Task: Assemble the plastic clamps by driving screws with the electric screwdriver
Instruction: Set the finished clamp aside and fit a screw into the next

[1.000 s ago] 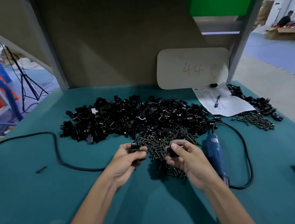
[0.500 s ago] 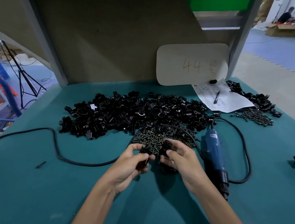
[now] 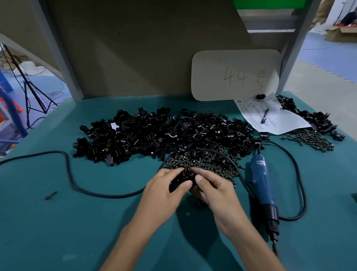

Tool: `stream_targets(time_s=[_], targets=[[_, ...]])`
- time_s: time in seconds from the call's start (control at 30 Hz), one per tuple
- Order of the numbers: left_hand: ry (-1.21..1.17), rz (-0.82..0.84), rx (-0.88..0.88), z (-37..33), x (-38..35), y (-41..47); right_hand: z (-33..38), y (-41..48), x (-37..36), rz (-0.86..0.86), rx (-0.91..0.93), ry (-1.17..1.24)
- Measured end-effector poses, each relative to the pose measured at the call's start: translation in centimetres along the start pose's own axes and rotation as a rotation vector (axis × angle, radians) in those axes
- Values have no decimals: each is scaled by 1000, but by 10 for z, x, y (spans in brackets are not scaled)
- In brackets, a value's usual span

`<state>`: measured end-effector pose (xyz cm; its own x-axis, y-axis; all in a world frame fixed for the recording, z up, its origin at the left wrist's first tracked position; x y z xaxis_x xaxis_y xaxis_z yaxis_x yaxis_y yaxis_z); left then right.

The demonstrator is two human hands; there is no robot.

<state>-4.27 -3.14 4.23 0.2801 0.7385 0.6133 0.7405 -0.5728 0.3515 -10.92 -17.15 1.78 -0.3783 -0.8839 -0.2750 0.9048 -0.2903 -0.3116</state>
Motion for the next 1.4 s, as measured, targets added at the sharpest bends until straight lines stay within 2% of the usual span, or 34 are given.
stream_targets(time_s=[0.27,0.57,0.9,1.4], targets=[[22,7,-12,0,1,-1,2,-5,-2,13,-6,91],[-116,-26,-43,-2,-1,-2,9,-10,-8,82,-20,174],[-110,134,-56,-5,-9,0,16,-18,-12,115,-3,186],[-121,152,-84,-8,-12,-1,17,-19,-12,110,-6,176]])
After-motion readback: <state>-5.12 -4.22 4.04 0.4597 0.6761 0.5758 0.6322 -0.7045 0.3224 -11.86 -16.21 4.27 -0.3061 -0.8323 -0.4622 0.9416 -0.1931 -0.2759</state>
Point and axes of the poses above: each hand's wrist, its own y-axis towards the middle knuckle, its own x-axis out of the back of the hand, z = x × y, the point moved 5 cm from there along y, towards the middle knuckle, and after that the axes turned 13 degrees about -x, right-handed, at the moved point
